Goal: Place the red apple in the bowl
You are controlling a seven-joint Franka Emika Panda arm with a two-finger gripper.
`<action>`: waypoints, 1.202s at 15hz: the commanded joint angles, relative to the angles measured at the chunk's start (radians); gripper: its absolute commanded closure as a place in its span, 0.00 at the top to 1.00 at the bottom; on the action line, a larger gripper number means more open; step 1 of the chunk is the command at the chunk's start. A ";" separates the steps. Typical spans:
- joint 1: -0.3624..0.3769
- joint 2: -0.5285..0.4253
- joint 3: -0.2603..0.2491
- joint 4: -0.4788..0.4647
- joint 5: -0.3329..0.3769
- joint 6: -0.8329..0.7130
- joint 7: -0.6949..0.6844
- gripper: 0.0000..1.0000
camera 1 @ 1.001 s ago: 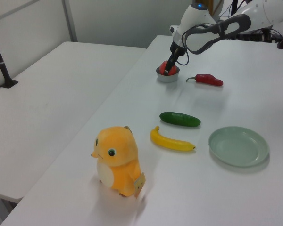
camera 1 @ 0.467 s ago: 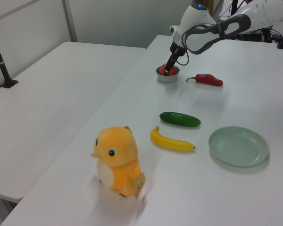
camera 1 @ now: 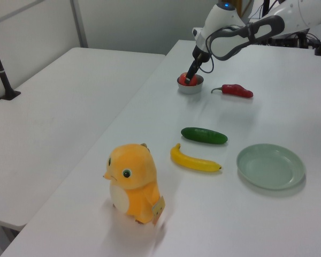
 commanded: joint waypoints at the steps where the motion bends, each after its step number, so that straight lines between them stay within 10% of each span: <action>1: 0.003 -0.101 -0.012 -0.023 0.015 -0.038 -0.009 1.00; 13: 0.005 -0.561 -0.011 -0.060 0.029 -0.906 0.030 1.00; 18: 0.040 -0.855 -0.001 -0.339 0.107 -0.942 0.060 1.00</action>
